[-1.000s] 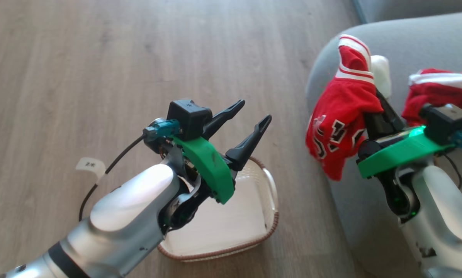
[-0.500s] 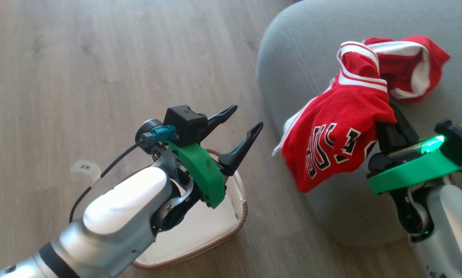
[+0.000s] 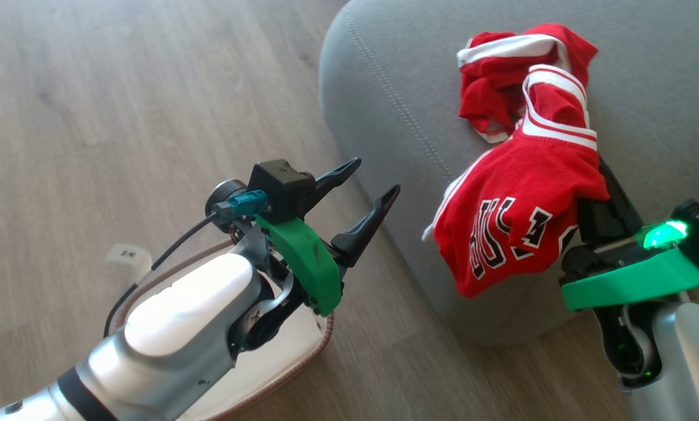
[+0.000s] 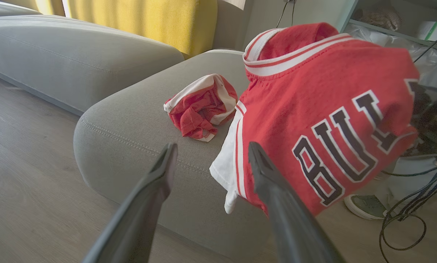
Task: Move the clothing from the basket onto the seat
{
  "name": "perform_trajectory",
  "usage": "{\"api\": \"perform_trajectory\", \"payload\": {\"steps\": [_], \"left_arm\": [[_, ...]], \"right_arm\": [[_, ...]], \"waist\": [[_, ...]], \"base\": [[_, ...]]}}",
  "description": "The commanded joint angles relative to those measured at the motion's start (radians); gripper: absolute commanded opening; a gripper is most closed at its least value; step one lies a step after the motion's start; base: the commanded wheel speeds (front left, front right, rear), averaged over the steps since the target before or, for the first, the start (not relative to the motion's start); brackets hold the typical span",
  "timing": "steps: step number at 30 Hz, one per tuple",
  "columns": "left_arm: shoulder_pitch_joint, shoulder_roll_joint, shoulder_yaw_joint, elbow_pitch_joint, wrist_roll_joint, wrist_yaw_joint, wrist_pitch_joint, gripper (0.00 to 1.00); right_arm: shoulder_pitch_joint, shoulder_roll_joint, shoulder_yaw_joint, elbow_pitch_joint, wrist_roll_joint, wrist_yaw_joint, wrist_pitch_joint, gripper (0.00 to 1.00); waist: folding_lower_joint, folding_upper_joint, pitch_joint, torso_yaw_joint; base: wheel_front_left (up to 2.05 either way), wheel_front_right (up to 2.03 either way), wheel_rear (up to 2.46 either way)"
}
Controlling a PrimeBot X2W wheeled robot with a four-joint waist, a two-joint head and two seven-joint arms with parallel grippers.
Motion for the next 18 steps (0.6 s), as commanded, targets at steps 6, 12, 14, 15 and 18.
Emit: {"api": "perform_trajectory", "payload": {"steps": [6,12,14,15,18], "left_arm": [[-0.059,0.031,0.039,-0.041,0.015,0.008,0.002,1.0],[-0.068,0.033,0.036,-0.047,0.018,0.01,0.007,1.0],[-0.073,0.034,0.035,-0.05,0.019,0.008,0.009,1.0],[-0.073,0.034,0.035,-0.05,0.019,0.008,0.009,1.0],[-0.083,0.033,0.035,-0.055,0.019,0.005,0.014,1.0]], "right_arm": [[-0.019,-0.004,0.011,-0.071,-0.002,0.007,0.003,0.0],[-0.057,-0.019,0.006,-0.082,-0.003,0.007,0.012,0.0],[-0.092,-0.03,0.007,-0.079,0.005,0.007,0.019,0.0],[-0.092,-0.03,0.007,-0.079,0.005,0.007,0.019,0.0],[-0.162,-0.06,0.009,-0.058,0.024,0.007,0.028,0.0]], "waist": [[0.0,-0.0001,0.026,-0.051],[0.0,-0.0001,0.043,-0.056],[0.0,-0.0001,0.052,-0.053],[0.0,-0.0001,0.052,-0.053],[0.0,-0.0001,0.069,-0.042]], "base": [[0.0,0.0,0.0],[0.0,0.0,0.0],[0.0,0.0,0.0],[0.0,0.0,0.0],[0.0,0.0,0.0]]}}
